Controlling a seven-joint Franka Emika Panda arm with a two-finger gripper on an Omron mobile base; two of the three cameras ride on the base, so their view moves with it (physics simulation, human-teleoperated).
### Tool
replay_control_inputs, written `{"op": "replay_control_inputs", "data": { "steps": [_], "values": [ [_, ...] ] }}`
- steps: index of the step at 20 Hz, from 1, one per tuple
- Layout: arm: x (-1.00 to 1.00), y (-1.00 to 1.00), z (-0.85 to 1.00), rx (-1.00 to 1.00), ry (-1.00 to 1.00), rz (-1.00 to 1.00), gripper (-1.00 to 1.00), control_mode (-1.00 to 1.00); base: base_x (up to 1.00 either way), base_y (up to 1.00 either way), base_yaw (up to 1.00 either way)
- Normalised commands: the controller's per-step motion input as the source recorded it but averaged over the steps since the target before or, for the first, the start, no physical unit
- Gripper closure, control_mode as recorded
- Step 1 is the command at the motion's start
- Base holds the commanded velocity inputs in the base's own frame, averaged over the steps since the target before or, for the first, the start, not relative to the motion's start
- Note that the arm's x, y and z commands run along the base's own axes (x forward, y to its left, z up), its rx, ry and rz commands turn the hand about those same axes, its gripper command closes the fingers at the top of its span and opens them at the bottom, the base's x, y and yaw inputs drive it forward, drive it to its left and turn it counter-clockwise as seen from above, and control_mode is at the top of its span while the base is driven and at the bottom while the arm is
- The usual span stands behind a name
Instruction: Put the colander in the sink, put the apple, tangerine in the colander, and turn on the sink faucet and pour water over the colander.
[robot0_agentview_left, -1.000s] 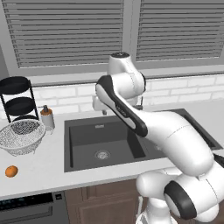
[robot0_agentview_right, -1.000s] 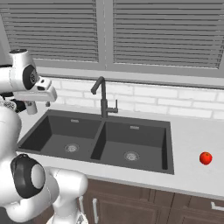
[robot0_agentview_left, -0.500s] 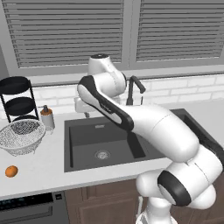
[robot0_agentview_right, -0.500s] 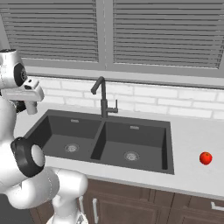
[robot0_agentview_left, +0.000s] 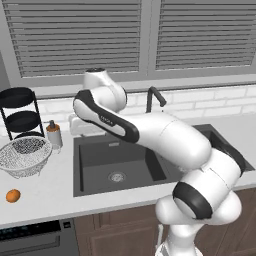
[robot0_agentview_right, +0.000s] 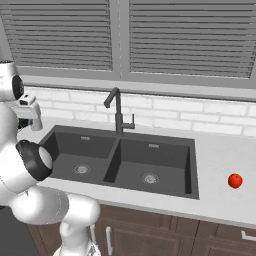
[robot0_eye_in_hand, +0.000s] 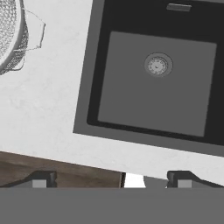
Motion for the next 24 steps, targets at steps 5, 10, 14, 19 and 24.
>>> {"op": "replay_control_inputs", "data": {
  "steps": [5,10,14,19,24],
  "values": [
    [0.07,0.38,-0.18,0.00,0.01,0.01,-1.00,-1.00,0.00,0.00,0.00],
    [0.18,0.26,-0.22,0.00,0.00,0.01,-1.00,-1.00,0.00,0.00,0.00],
    [0.25,0.29,-0.21,0.00,0.00,0.02,-1.00,-1.00,0.00,0.00,0.00],
    [0.32,0.55,-0.12,0.00,0.00,0.00,-1.00,-1.00,0.00,0.00,0.00],
    [0.41,0.55,-0.09,0.00,0.00,0.00,-1.00,-1.00,0.00,0.00,0.00]
  ]
}}
